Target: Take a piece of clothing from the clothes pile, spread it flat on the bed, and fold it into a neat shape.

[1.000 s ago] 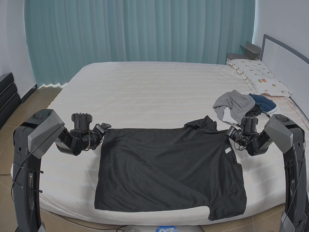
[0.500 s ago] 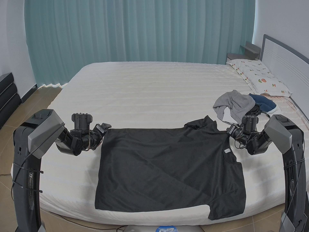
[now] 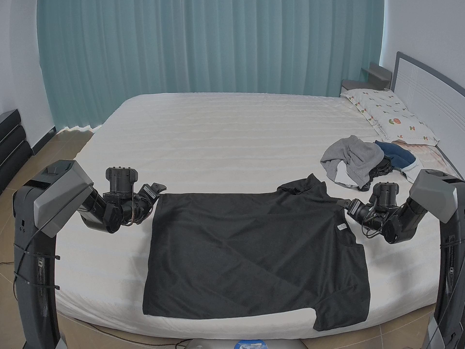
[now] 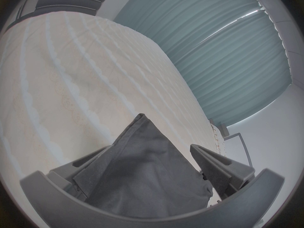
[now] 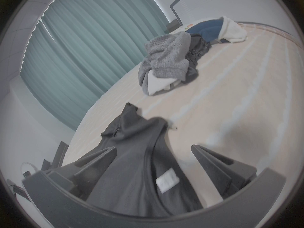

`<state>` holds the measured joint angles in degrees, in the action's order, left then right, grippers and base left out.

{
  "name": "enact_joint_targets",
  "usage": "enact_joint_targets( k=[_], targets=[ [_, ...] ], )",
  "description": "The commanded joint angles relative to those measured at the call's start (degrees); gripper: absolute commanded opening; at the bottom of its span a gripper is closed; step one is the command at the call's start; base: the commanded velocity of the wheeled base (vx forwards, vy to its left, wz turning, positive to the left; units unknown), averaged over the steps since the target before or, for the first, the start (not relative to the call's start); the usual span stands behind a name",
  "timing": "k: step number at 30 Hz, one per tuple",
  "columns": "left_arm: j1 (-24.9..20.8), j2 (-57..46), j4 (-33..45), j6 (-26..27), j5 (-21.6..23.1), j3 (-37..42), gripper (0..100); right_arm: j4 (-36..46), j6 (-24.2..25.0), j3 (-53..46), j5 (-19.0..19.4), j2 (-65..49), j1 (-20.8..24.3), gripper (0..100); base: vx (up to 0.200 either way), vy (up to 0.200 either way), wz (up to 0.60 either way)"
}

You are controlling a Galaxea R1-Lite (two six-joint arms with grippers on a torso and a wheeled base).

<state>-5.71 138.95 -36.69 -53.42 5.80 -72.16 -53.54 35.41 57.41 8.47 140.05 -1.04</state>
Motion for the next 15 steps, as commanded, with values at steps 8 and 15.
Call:
enact_joint_targets(
  k=[8,15],
  targets=[
    [-1.3,-9.6,-1.4,1.3,-0.2,15.6,100,-5.7,2.3,-22.6,5.9,-16.3,-0.1,100,0.000,0.000,0.00],
    [-1.6,-9.8,-11.9,1.4,0.1,27.7,100,-5.7,3.8,-22.8,5.8,-15.9,1.1,100,0.000,0.000,0.00]
  ],
)
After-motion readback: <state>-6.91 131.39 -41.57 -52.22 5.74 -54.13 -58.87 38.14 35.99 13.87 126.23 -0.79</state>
